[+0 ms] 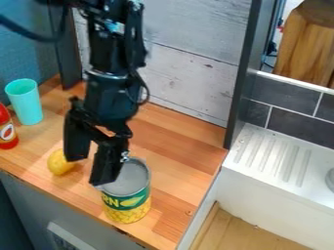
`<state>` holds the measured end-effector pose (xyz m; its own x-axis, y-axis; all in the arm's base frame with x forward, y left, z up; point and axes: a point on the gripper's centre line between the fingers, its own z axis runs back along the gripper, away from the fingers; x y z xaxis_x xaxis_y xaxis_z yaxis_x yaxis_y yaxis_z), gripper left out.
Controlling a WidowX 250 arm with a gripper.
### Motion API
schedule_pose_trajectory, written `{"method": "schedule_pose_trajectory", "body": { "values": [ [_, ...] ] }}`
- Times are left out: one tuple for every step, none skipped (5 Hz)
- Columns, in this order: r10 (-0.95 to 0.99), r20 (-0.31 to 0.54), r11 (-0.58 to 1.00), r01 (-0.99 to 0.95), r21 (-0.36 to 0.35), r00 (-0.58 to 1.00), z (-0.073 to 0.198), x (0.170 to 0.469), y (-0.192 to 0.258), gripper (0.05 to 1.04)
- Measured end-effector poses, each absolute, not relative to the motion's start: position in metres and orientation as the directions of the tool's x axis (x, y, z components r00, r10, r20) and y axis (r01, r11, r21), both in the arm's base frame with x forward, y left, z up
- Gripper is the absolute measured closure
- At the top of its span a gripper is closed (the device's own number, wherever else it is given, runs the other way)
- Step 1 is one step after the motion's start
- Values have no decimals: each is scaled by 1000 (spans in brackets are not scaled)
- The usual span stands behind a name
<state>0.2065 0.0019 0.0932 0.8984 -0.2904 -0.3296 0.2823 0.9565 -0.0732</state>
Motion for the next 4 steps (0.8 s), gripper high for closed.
{"method": "schedule_pose_trajectory", "body": {
  "values": [
    [-270,-371,963,249,-105,888,87,194,-2,83],
    [-235,-437,971,188,-149,868,67,183,-9,83],
    [-217,-500,973,145,-178,838,45,181,-14,83],
    [-189,-516,975,94,-204,835,27,183,-21,83]
  ]
}}
